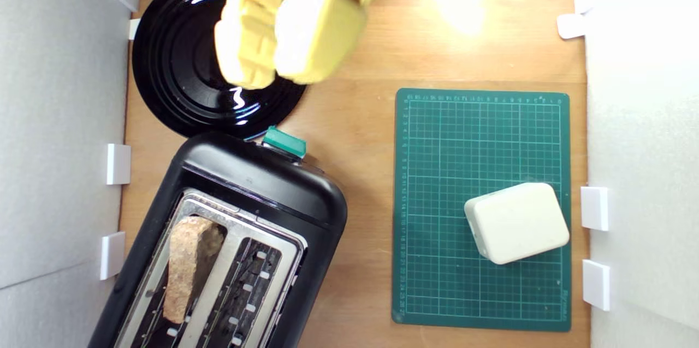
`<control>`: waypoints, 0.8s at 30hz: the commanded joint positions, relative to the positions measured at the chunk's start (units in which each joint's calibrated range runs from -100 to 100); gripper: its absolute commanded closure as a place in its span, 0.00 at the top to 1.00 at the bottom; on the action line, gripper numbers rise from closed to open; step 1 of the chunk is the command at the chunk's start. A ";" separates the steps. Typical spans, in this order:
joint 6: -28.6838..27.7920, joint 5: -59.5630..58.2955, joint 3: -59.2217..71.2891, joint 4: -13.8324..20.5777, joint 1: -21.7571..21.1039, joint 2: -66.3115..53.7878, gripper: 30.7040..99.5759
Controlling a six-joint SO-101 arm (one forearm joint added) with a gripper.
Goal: Pick bread and place in toaster
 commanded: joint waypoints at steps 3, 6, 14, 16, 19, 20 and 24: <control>-6.66 -0.09 14.79 2.16 -6.06 -10.49 0.57; -6.66 -0.09 25.32 1.71 -8.48 -15.39 0.52; 0.19 1.02 46.11 1.25 -14.60 -25.21 0.37; 2.39 2.90 48.74 1.25 -16.05 -26.46 0.36; 5.89 6.23 52.92 1.34 -19.11 -28.04 0.36; 6.73 7.00 54.64 1.34 -19.68 -28.79 0.36; 8.51 7.00 63.54 2.07 -21.69 -32.45 0.36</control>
